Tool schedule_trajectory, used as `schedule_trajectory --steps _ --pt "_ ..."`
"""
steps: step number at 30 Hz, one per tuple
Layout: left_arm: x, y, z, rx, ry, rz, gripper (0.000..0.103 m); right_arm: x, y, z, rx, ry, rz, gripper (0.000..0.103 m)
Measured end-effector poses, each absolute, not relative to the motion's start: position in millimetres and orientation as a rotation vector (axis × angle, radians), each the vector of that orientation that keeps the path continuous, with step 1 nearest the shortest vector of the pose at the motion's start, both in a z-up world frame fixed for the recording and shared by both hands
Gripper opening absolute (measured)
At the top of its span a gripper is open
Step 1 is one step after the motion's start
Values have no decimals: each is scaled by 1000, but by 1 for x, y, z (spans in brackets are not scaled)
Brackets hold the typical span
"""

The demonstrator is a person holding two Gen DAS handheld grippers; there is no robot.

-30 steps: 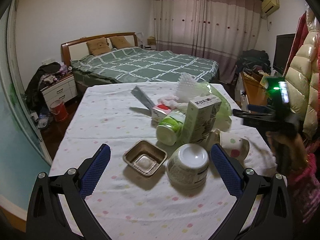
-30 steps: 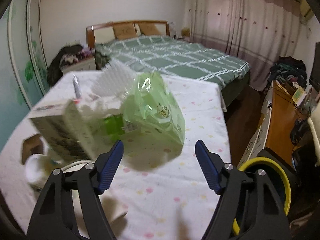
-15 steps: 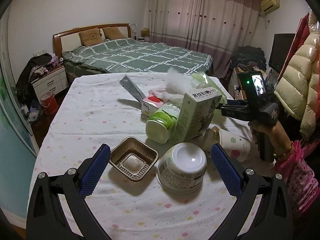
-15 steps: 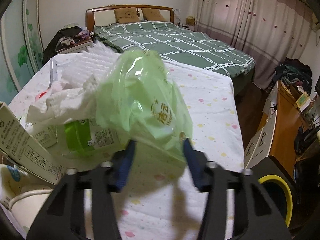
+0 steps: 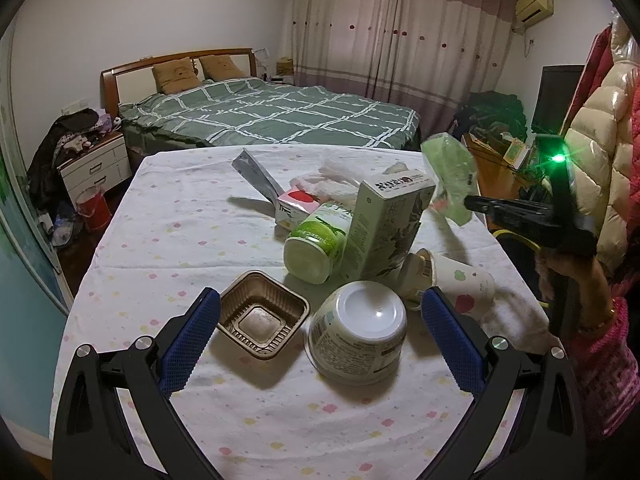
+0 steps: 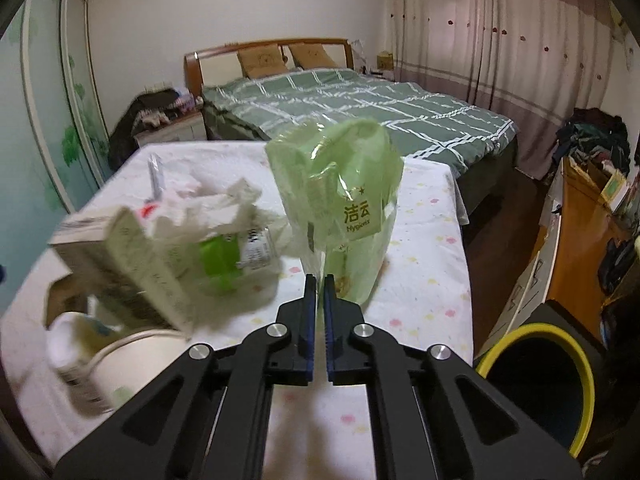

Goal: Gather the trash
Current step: 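Carry the green bag with the right tool into the yellow bin and open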

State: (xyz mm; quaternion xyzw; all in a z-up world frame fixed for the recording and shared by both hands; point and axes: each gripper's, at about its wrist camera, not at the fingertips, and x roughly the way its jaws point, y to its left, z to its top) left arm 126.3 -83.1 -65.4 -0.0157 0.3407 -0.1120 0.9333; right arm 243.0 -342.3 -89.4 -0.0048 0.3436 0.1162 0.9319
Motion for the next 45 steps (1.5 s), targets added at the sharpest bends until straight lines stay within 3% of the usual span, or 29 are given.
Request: schedule_trajectory --steps 25,38,41,44,45 --pt "126 -131 -57 15 677 -301 99 138 -431 -22 178 524 175 2" --pt "160 -167 -68 -21 720 -201 99 165 -540 -106 231 714 -185 2" --pt "166 -173 -71 -15 719 -169 99 173 -539 -128 211 758 -213 8" --pt "174 -178 -73 -20 716 -131 99 175 -544 -137 232 759 -225 35" --pt "177 -179 -74 -23 712 -112 99 174 -544 -139 240 754 -222 35"
